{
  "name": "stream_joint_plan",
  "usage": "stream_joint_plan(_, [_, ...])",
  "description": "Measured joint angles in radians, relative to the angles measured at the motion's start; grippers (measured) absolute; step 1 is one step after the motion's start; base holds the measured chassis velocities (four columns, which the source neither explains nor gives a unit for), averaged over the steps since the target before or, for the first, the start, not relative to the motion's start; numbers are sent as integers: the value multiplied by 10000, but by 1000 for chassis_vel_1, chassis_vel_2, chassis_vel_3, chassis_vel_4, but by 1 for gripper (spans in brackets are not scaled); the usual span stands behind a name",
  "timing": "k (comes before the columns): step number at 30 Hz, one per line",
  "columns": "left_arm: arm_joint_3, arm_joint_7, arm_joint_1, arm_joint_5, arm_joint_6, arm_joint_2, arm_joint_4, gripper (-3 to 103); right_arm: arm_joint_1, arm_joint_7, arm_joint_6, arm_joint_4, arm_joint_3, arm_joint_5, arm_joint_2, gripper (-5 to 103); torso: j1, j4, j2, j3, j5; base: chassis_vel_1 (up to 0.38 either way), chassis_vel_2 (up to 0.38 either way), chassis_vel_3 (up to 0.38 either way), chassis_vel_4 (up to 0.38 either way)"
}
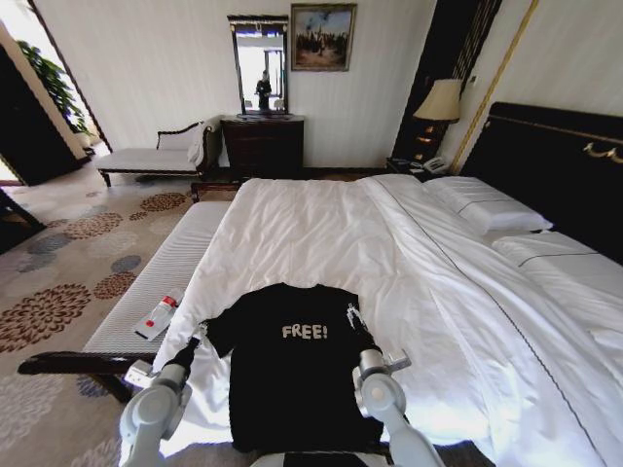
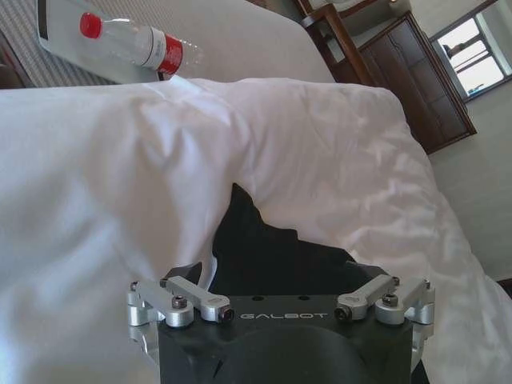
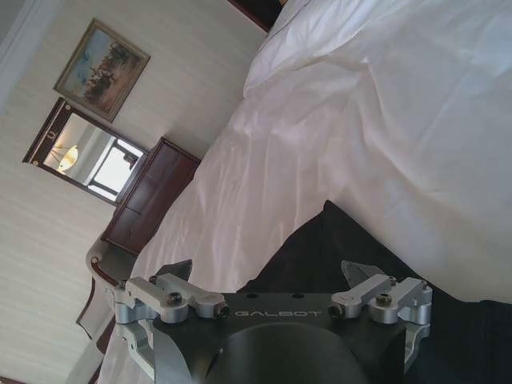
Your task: Fold the clothes on the bed.
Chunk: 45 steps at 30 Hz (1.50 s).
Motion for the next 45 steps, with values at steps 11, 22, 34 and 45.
stream_joint_plan(11, [27, 87, -308, 554, -252, -281, 691, 101, 16, 124, -35, -324, -215, -262, 194, 100, 0, 1, 0, 0, -1, 0, 0, 0, 0])
stream_joint_plan(22, [100, 614, -494, 818, -829, -270, 1283, 66, 16, 207, -40, -375, -143, -300, 130, 100, 0, 0, 0, 0, -1, 0, 0, 0, 0])
stream_joint_plan(34, [130, 754, -604, 845, -998, -268, 1595, 22, 33, 233, -41, -544, -172, -305, 119, 100, 0, 0, 0, 0, -1, 0, 0, 0, 0])
stream_joint_plan(45, [92, 785, -519, 855, -1003, -214, 1371, 0, 0, 242, -13, -641, -180, -395, 117, 100, 0, -1, 0, -1, -1, 0, 0, 0, 0])
